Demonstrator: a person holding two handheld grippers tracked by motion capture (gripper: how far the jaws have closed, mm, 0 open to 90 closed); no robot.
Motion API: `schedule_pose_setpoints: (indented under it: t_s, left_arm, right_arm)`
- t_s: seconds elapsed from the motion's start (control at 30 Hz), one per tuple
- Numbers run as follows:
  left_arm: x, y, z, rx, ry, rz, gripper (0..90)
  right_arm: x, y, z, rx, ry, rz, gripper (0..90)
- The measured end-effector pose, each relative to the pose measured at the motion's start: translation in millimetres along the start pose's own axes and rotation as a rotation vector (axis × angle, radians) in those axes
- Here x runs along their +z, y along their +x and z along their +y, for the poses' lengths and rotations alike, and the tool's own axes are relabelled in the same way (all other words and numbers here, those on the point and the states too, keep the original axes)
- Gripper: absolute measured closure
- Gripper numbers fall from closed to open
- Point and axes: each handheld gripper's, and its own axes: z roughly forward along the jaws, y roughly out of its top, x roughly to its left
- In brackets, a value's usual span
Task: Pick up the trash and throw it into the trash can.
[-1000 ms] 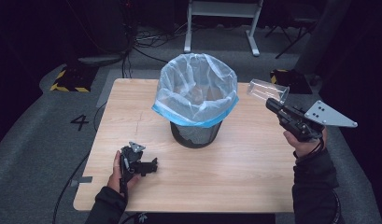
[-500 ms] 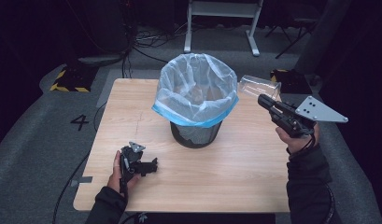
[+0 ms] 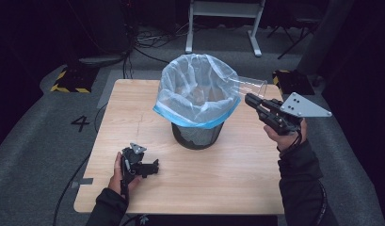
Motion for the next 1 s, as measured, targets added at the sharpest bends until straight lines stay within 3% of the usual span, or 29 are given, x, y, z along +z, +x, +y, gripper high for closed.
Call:
schedule_pose_setpoints:
  t_s: [0.3, 0.9, 1.0]
  left_arm:
    - [0.0, 0.0, 0.0, 0.000, 0.000, 0.000, 0.4]
    - [0.0, 0.0, 0.0, 0.001, 0.000, 0.000, 0.4]
    - [0.0, 0.0, 0.0, 0.001, 0.000, 0.000, 0.4]
  right_arm:
    - [22.9, 8.5, 2.2, -0.010, 0.038, 0.031, 87.0]
    - [48.7, 19.3, 9.8, -0.037, 0.080, 0.056, 86.9]
    - [56.3, 18.9, 12.8, -0.045, 0.107, 0.065, 86.9]
